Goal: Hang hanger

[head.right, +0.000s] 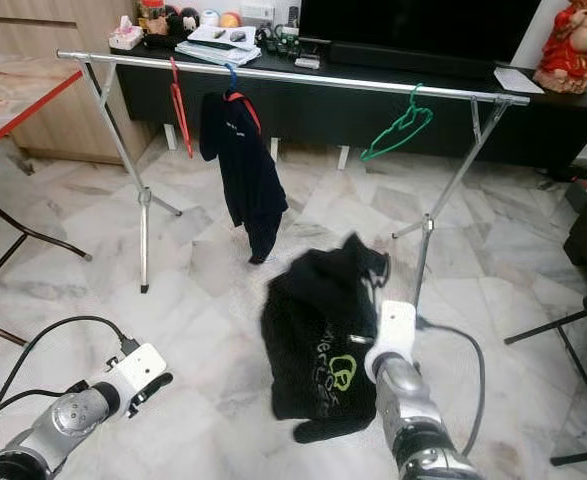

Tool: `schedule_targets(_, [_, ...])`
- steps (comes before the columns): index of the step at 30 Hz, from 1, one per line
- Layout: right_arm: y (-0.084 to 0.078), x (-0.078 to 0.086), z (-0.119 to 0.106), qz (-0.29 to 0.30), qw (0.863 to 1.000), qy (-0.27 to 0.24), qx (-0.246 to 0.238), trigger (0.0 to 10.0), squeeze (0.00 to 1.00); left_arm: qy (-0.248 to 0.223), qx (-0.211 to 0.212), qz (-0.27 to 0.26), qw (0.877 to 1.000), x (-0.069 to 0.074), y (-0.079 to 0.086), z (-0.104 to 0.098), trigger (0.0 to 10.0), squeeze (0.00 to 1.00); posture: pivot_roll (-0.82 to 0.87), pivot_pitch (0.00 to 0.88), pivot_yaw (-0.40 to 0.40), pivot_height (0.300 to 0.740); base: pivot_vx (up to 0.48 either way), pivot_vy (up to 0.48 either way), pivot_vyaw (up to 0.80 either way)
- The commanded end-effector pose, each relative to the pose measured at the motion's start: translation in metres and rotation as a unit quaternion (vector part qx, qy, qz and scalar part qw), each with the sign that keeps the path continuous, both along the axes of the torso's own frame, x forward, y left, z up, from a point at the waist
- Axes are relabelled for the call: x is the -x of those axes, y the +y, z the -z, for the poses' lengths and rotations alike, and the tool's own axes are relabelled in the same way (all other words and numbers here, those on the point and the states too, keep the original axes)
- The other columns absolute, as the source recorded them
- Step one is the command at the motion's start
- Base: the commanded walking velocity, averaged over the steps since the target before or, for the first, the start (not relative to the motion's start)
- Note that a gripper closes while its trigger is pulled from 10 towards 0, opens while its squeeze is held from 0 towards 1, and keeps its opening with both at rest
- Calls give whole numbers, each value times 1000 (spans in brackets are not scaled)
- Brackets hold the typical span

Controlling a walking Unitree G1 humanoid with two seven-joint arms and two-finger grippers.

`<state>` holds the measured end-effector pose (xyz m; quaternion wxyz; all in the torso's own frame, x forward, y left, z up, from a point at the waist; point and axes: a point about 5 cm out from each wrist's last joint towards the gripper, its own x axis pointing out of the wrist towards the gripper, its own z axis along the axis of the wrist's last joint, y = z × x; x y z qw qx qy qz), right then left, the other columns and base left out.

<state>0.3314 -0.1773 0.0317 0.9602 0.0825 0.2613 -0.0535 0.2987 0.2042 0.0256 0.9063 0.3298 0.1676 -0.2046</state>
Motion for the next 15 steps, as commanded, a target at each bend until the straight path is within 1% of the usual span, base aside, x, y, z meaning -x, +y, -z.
schedule_targets(1, [2,0,-1,16,1000,-1,-6,10000,0,-18,12,3,1000,-3,-3,-6,10000,0,-3,158,-47,740,0,0,0])
schedule_targets(2, [6,0,0,12,1000,1,-2,10000,0,-21,12,7,1000,-5,-4,-8,10000,0,-2,158,-46,740,0,0,0])
schedule_targets(6, [6,0,0,26,1000,2,-1,10000,0,-29,16,8,999,-7,-5,-11,10000,0,0,159,-44,740,0,0,0])
schedule_targets(7, [10,-1,0,2,1000,3,6,10000,0,-33,19,11,999,-8,-6,-13,10000,0,2,159,-39,740,0,0,0])
schedule_targets(9, [13,-1,0,-16,1000,5,10,10000,0,-36,22,14,999,-9,-6,-14,10000,0,3,158,-38,740,0,0,0])
schedule_targets(11, [20,-1,1,-63,998,4,24,10000,0,-37,23,16,999,-9,-7,-15,10000,0,3,158,-37,740,0,0,0])
schedule_targets(12, [29,1,3,-142,988,6,61,10000,0,-37,22,19,999,-8,-7,-15,10000,0,6,155,-36,740,0,0,0])
schedule_targets(14, [34,3,4,-189,978,9,83,10000,0,-37,22,21,999,-8,-6,-15,10000,0,6,155,-36,740,0,0,0])
schedule_targets(15, [35,5,5,-228,968,12,108,10000,0,-37,23,22,999,-8,-6,-15,10000,0,8,154,-35,740,0,0,0])
